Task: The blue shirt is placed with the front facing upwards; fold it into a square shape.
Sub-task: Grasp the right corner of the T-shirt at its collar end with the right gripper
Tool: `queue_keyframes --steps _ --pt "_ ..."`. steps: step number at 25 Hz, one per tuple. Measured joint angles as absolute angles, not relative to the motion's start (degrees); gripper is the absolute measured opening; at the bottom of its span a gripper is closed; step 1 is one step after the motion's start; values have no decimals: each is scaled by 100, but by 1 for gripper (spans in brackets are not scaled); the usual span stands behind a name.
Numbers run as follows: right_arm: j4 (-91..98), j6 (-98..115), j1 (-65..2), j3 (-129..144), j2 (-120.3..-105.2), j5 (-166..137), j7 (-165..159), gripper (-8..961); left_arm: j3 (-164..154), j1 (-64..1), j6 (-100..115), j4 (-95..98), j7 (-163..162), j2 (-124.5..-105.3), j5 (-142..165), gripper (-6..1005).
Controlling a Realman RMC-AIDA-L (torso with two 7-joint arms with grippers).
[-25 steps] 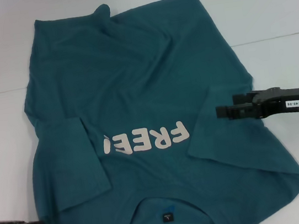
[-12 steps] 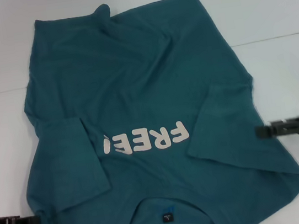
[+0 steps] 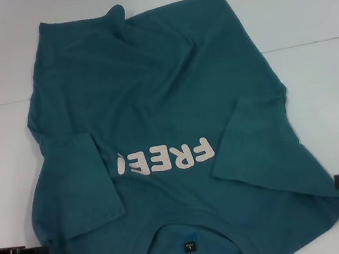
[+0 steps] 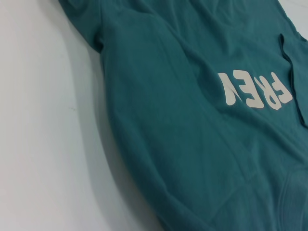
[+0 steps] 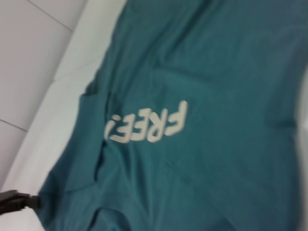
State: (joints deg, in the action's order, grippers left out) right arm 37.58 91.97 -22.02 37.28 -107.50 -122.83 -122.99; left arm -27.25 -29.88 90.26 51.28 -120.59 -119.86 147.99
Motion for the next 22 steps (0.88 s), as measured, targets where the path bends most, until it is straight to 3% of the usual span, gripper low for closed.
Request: queue_keyframes --steps 22 --pt "3604 8904 -2472 3538 -10948 -13118 -12478 819 -2724 -3014 9018 5115 -12058 -11990 14800 28"
